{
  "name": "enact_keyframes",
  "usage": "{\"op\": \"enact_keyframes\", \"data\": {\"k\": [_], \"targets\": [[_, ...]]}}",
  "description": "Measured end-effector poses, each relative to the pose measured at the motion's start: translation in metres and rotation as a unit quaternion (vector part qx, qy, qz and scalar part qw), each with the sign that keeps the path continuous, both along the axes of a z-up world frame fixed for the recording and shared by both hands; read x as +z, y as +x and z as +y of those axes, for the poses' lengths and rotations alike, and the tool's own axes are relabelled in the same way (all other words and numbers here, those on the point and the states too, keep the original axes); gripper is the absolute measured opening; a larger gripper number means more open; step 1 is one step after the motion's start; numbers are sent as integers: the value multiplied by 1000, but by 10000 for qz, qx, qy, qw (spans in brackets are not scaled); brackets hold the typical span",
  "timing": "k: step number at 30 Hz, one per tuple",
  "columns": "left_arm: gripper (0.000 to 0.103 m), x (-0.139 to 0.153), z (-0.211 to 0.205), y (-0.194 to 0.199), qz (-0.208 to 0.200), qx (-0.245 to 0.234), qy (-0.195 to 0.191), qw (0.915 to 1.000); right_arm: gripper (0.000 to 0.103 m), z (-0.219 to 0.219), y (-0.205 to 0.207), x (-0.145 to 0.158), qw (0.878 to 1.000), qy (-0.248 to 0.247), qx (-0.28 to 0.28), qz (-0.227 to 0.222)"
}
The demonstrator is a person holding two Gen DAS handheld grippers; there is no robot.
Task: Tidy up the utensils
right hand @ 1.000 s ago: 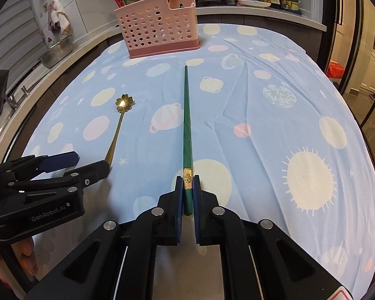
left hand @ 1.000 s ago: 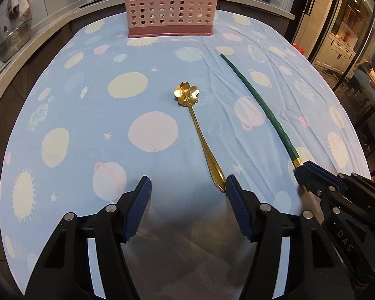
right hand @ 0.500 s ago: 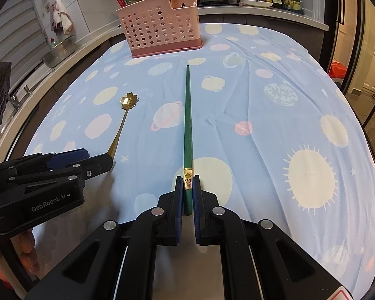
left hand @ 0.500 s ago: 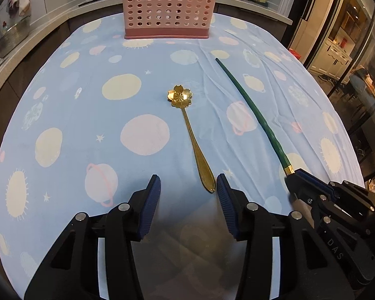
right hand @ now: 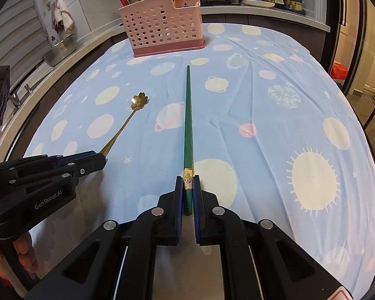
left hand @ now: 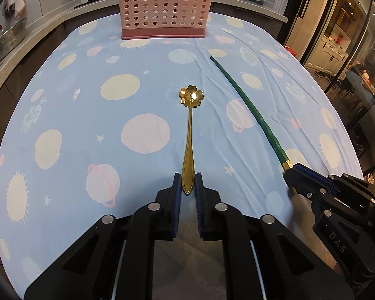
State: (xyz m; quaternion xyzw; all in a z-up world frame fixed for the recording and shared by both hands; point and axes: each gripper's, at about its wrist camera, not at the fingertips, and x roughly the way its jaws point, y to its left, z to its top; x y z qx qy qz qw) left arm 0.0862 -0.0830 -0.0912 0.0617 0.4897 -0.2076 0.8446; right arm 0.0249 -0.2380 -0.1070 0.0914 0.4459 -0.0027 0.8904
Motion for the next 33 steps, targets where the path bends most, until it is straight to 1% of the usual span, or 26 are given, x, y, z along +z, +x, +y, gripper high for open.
{"op": "enact_keyframes", "data": {"k": [6, 10, 17, 27, 28, 29, 30, 33], "targets": [[10, 6, 8, -4, 33, 12, -57, 10000, 7, 3, -2, 9, 10000, 8, 37, -91], [11, 20, 15, -4, -97, 80, -113, 9999, 7, 3, -2, 19, 9998, 46, 64, -184], [10, 49, 28, -1, -412, 228, -196, 9987, 7, 4, -1, 46, 9986, 177, 111, -490], [10, 99, 38, 14, -1035, 316, -334, 9936, 7, 3, 9, 94, 9943, 86, 172, -1047], [9, 103, 38, 16, -1090, 325, -336, 9929, 7, 4, 11, 99, 9938, 91, 182, -1096], [3, 108, 38, 18, -1155, 323, -352, 9922, 7, 3, 13, 104, 9931, 107, 196, -1151], [1, 111, 39, 20, -1191, 321, -350, 9918, 7, 3, 15, 109, 9923, 133, 204, -1213], [1, 122, 39, 27, -1336, 324, -370, 9898, 7, 1, 22, 125, 9901, 174, 214, -1380]]}}
